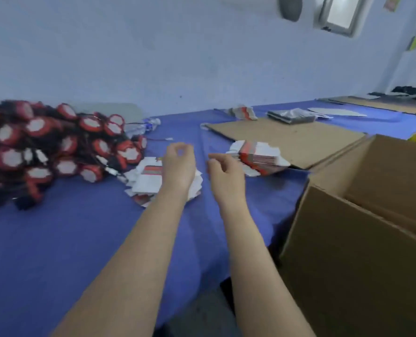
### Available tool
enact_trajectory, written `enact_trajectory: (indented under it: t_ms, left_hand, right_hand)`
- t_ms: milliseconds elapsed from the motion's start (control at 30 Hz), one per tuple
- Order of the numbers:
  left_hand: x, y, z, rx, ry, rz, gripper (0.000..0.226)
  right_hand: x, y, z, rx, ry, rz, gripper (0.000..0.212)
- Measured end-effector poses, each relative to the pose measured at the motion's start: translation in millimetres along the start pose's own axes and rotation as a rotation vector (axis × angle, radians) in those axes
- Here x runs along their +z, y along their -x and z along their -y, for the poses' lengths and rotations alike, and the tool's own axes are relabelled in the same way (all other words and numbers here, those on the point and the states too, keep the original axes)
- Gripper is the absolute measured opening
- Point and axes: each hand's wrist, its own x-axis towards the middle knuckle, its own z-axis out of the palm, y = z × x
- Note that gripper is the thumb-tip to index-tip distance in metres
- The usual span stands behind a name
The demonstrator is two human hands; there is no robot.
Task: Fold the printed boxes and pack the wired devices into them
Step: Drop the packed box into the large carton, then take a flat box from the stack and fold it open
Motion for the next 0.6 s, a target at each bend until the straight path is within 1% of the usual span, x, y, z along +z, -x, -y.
enact_trajectory:
  t_ms: [100, 133, 233, 300, 333, 400, 467, 533, 600]
  left_hand:
    - [-54, -46, 42, -0.094, -0.211, -0.12, 0.038]
    - [-61, -51, 53, -0.099, -0.253, -0.119, 0.036]
    - [-70, -68, 78, -0.092, -0.386, -0.079, 0.02]
    - [-66, -78, 89, -0.106, -0.522, 0.003, 0.026]
    - [-64, -82, 93, -0.101, -0.587, 0.019, 0.028]
    - [-63, -87, 95, -0.08, -0.633, 0.003, 0.03]
    - [-66, -87, 93, -0.051, -0.671, -0.024, 0.032]
    - [-74, -85, 91, 0.012, -0.749, -0.061, 0.031]
    - [-86, -83, 86, 0.093, -0.765, -0.136, 0.03]
  right_hand:
    - [58, -13, -28, 0.072, 0.156, 0.101, 0.03]
    - [65, -17, -35, 0.082, 0.201, 0.101, 0.031]
    - [86, -37, -54, 0.126, 0.332, 0.1, 0.034]
    - [94, -50, -65, 0.145, 0.443, 0.108, 0.031]
    - [96, -55, -70, 0.142, 0.487, 0.101, 0.028]
    - [99, -60, -75, 0.123, 0.545, 0.063, 0.025]
    - [101, -62, -75, 0.089, 0.541, 0.016, 0.026]
    - [102, -61, -71, 0.08, 0.439, -0.04, 0.027]
    - [103, -59, -60, 0.074, 0.32, -0.07, 0.037]
